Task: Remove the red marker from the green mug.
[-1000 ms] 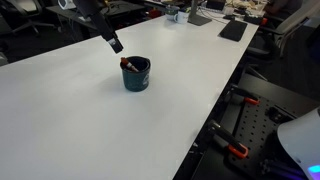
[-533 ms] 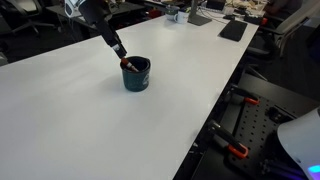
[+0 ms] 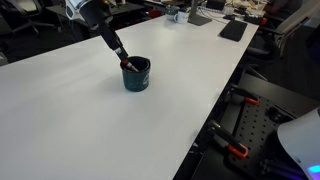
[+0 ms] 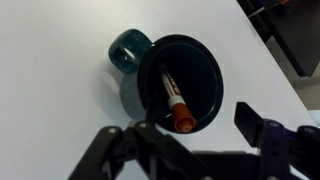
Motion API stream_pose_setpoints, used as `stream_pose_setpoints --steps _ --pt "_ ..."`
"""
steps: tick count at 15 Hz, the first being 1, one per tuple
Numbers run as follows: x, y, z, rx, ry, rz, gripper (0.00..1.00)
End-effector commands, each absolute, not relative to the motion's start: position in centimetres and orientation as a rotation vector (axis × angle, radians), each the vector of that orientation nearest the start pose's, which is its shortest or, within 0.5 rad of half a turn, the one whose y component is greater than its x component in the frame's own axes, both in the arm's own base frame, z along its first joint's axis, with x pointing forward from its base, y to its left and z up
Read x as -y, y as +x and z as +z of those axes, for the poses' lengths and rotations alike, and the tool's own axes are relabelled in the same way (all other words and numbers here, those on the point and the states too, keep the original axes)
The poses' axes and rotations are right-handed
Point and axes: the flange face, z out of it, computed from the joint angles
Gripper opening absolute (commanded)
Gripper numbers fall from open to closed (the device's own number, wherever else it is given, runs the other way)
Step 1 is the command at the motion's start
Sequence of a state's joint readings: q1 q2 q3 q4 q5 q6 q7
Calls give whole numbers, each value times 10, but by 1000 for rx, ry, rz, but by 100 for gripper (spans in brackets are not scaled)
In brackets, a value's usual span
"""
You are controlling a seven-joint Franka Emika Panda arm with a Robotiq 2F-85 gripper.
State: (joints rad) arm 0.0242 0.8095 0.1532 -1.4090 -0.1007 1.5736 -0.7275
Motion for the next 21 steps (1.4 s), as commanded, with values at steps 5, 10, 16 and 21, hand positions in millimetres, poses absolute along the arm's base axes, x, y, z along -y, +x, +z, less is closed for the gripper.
stream_pose_setpoints --steps 5,10,16,21 --pt "-90 644 190 1254 -2525 878 17" --pt "-89 644 190 1253 -2522 876 4" --pt "-88 644 189 1261 -2510 873 3" --pt "-86 646 189 1274 -2506 837 3"
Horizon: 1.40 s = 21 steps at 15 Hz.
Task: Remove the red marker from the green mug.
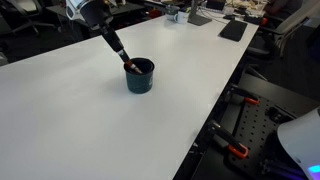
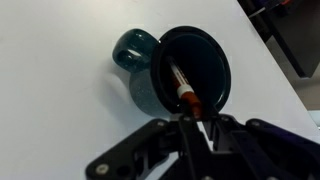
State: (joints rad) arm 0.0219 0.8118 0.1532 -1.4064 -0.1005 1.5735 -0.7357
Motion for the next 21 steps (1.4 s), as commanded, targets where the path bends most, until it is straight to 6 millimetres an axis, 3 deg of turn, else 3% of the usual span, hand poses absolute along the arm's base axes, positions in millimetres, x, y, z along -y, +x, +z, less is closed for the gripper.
stream_pose_setpoints --steps 1,12,21 --pt "-85 647 192 1272 -2510 818 3" --pt "-81 659 229 1306 -2582 569 3" --pt "-79 656 264 1309 -2630 370 3"
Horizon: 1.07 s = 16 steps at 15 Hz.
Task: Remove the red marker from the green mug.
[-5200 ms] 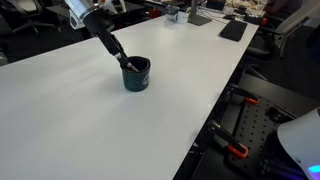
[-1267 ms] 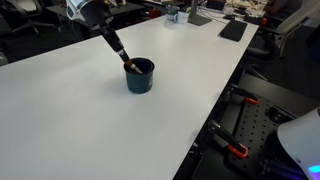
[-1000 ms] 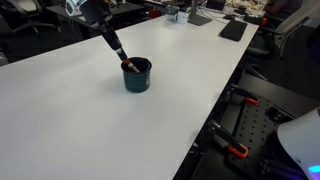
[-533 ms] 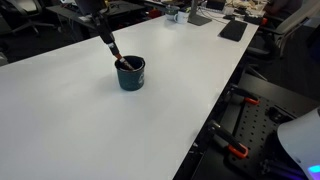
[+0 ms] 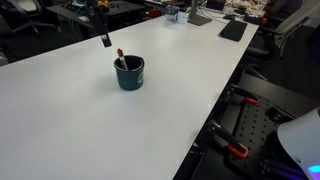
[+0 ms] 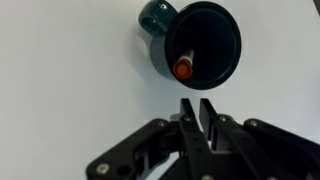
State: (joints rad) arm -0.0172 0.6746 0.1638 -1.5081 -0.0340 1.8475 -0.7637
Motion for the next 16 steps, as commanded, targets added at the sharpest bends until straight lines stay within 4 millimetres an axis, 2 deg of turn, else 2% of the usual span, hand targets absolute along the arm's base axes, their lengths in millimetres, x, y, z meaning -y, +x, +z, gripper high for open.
stream_pose_setpoints --steps 1,2,3,4,11,12,14,16 --pt "-79 655 263 1316 -2620 377 3" --pt "-80 654 261 1312 -2616 387 3" --pt "-81 651 257 1325 -2599 417 17" --pt "-82 648 250 1331 -2586 451 38" --pt "-78 635 215 1276 -2548 612 91" --pt "-79 640 215 1281 -2564 572 73" --pt "-78 638 209 1276 -2557 588 89" --pt "-78 638 208 1275 -2556 592 91"
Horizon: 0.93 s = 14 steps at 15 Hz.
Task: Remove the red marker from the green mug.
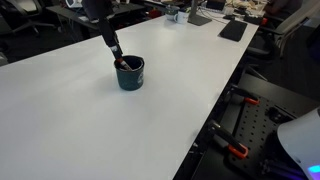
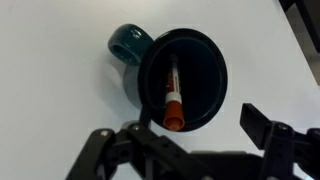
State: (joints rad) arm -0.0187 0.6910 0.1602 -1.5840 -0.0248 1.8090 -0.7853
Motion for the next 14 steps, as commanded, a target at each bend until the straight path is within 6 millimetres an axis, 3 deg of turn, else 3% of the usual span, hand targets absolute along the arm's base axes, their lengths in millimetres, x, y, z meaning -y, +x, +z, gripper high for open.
stream_pose_setpoints --steps 1,2,5,11,14 --pt "-78 638 208 1275 -2555 593 84" --pt "-78 638 208 1275 -2555 590 63" --pt "-79 638 206 1274 -2558 589 51" --pt "-78 638 206 1266 -2565 581 1" --pt "-77 639 206 1262 -2566 576 4"
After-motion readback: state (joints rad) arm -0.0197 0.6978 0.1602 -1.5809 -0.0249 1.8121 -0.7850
